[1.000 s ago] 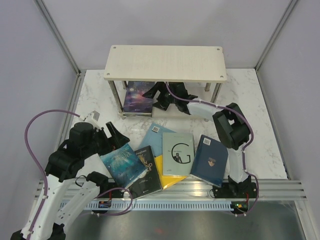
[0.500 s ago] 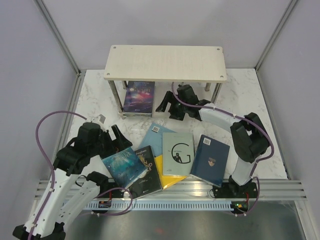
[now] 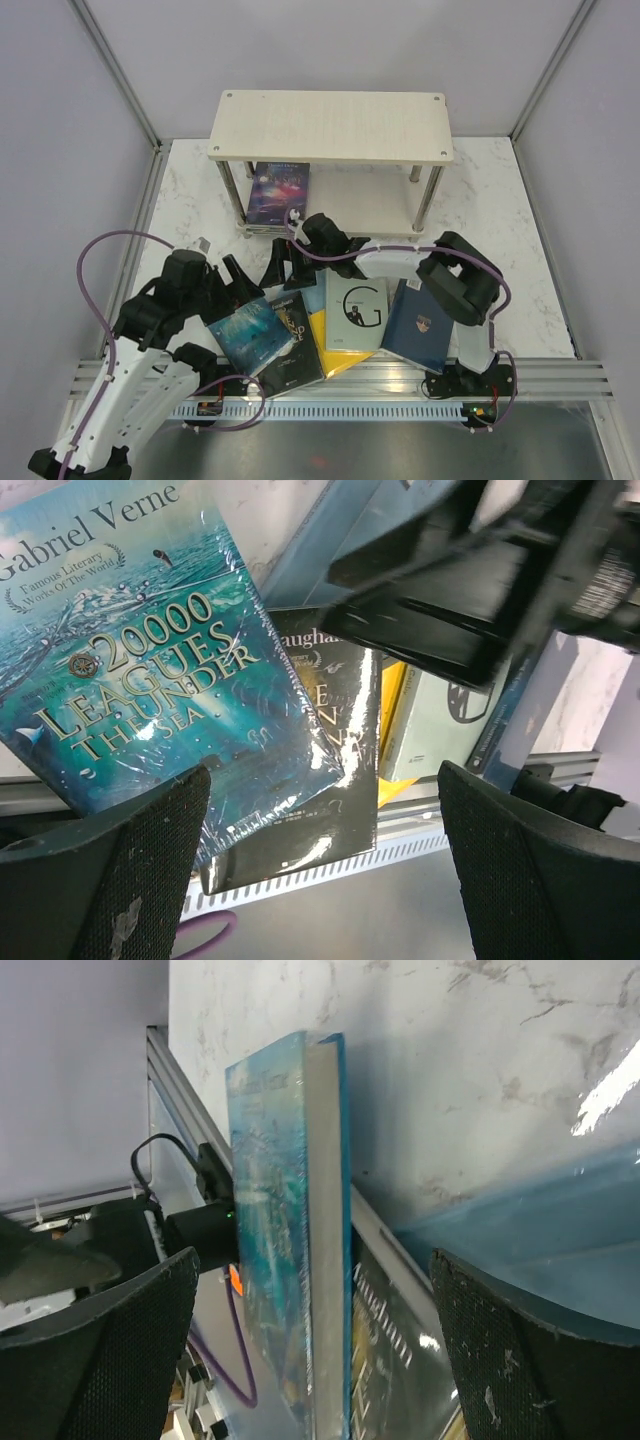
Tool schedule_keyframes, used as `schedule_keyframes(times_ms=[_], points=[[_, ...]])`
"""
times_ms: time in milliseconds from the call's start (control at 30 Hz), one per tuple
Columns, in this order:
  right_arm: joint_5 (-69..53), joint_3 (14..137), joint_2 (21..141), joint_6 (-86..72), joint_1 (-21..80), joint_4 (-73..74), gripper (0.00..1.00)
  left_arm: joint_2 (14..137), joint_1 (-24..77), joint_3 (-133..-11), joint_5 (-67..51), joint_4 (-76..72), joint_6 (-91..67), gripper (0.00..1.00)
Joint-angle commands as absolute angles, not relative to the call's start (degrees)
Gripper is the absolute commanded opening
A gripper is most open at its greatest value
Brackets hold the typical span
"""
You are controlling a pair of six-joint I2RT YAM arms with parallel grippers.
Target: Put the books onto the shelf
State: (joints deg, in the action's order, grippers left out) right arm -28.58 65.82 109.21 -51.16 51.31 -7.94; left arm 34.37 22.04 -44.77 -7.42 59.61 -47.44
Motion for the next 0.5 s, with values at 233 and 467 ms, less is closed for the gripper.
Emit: schedule_keyframes(times_ms=[233, 467], points=[[-33.7, 75.1, 120.5, -52.0, 53.1, -13.1, 0.98, 28.7, 22.0, -46.3, -5.6, 61.4, -53.4, 0.96], [-36.3, 76.5, 124.8, -55.7, 56.3, -18.1, 0.98, 25.8, 22.0, -44.6, -5.8, 62.1, -54.8, 0.96]])
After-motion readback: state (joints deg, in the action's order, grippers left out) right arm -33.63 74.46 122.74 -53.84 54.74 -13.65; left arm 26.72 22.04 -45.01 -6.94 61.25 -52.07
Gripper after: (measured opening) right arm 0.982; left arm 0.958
